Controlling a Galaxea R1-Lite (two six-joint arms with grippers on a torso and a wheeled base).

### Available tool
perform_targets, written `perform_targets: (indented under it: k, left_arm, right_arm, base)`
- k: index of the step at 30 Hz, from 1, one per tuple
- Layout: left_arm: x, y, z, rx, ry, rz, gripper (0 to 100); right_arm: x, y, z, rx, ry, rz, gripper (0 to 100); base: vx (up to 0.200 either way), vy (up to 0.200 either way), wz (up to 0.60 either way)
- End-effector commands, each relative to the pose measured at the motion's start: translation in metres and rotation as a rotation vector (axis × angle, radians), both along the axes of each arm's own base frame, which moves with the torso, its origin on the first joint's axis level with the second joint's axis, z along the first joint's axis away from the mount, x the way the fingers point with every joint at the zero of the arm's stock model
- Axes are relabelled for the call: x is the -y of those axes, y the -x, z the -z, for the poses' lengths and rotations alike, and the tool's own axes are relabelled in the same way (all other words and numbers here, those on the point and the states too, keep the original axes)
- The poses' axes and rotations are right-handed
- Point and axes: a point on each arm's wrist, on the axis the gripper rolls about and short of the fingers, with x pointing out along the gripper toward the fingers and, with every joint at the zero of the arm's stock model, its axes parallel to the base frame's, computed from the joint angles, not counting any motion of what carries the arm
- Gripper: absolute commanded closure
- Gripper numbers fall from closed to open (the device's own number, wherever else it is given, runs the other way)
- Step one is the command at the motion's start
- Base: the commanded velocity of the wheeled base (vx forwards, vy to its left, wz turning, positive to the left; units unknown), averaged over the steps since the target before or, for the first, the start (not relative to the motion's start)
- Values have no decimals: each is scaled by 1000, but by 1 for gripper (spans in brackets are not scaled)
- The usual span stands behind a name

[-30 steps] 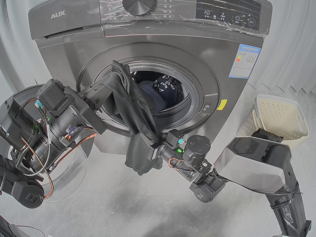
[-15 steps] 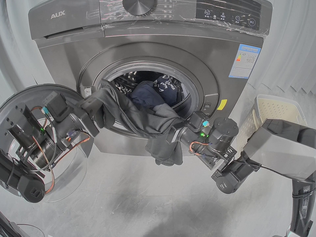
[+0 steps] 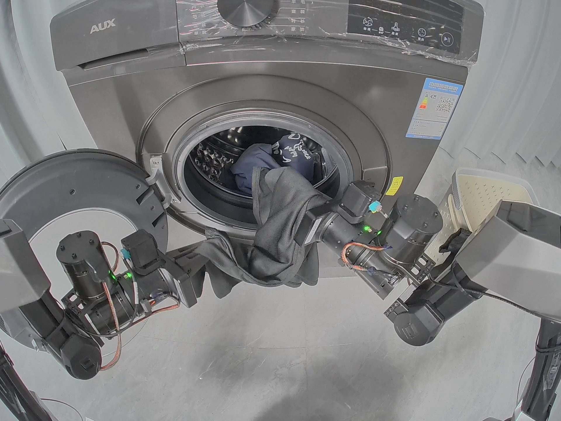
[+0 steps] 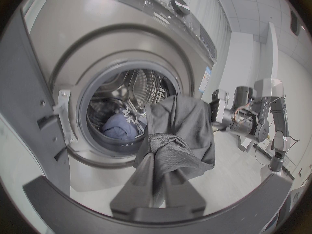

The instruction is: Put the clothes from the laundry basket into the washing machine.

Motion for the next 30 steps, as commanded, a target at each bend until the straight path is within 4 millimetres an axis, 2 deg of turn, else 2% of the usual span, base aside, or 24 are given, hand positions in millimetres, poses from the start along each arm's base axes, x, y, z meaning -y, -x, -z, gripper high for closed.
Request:
perform_targets:
  k: [1,4,5,10,16,21,26,30]
  left_arm:
    - [1,-4,21,-78,-30,-1,0]
    - [1,-3,30,-111,-47,-1,0]
    - [0,0,41,-156,-73,3,0]
    - [-3,14,68,-237,-175,61,0]
    - [-8,33,89,-305,-274,162,0]
    - [-7,35,86,-281,-271,211,0]
    - [3,16,68,-175,-220,197,0]
    - [21,-2,51,-112,-135,190,0]
  right_arm:
    - [3,-1,-5,11,-6,8,100]
    - [4,-2,-6,13,-6,12,100]
    - [6,-3,-7,15,-6,17,100]
    - [9,-7,-7,20,-5,30,100]
    - [10,-10,-7,21,-8,34,100]
    - [4,-7,-7,22,-9,21,100]
    - [0,-3,-7,22,-10,7,100]
    - [-5,0,-6,20,-7,-7,100]
  base:
    - [0,0,0]
    - [0,0,0]
    - [0,0,0]
    - [0,0,0]
    - [0,0,0]
    - [0,0,0]
    - [0,0,0]
    - [0,0,0]
